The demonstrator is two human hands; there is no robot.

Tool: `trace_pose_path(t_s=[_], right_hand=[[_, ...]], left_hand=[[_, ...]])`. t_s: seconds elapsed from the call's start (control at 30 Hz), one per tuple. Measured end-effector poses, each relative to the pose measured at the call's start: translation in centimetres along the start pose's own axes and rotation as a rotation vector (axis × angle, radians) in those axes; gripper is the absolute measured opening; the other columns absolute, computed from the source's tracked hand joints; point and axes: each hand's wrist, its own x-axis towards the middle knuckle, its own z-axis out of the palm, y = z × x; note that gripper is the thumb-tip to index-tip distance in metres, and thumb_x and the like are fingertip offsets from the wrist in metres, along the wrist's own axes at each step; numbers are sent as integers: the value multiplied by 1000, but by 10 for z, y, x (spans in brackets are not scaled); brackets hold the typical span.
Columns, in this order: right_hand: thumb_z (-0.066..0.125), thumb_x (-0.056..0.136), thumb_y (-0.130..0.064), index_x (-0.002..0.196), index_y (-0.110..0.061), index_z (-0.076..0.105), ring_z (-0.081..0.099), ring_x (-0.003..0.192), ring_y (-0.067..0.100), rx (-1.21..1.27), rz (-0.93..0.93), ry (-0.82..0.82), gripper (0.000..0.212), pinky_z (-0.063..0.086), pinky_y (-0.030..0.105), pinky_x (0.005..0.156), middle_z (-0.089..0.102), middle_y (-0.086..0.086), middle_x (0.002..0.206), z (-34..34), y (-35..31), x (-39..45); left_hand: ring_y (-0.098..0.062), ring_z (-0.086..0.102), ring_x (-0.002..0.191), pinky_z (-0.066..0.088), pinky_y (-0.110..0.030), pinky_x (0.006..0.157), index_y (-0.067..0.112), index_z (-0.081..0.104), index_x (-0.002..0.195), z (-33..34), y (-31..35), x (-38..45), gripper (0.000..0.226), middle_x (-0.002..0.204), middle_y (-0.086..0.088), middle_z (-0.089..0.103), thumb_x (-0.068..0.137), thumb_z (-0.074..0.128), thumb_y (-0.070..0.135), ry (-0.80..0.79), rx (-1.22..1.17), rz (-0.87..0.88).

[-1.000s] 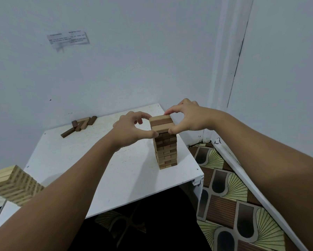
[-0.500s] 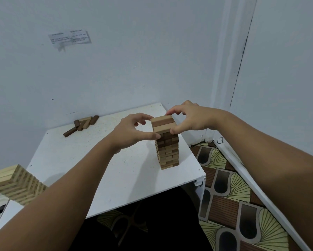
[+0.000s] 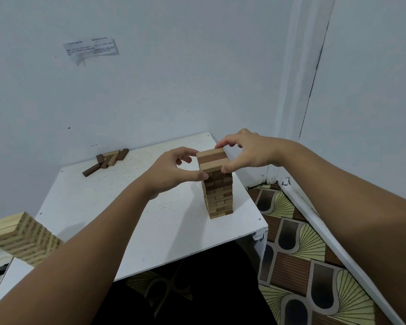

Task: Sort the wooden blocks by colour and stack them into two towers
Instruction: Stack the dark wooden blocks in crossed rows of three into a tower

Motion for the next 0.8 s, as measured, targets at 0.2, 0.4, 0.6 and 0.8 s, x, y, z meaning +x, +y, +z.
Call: trace_pose_path(t_s=[0.2,0.4,0.6,0.8], right_hand=[[52,53,-104,155,-57,18,14,155,31,158,7,78,117,19,64,121,18,-1,167,-1,-4,3],[48,95,-69,145,-42,50,34,140,27,-118,-152,368,57,30,49,114,46,0,146,1,-50,8],[50,99,-54,129,-30,63,48,124,22,-424,-278,335,40,40,38,92,54,-1,131,38,-131,38],[49,99,-38,124,-25,63,52,116,24,-425,-302,214,31,41,36,80,55,1,125,114,-184,80]], left_hand=[[-13,48,128,40,-37,103,41,30,159,-16,-6,-9,117,134,11,55,61,91,62,-42,-55,-78],[-10,55,117,39,-30,95,31,46,150,-50,-36,-31,65,124,6,60,93,74,46,270,-181,-144],[-13,61,84,46,-29,64,22,69,118,-79,-95,-56,23,106,-3,66,97,69,30,490,195,-185],[-19,60,91,44,-25,61,18,64,125,-93,-144,-75,28,110,-4,62,100,63,30,427,350,-323]])
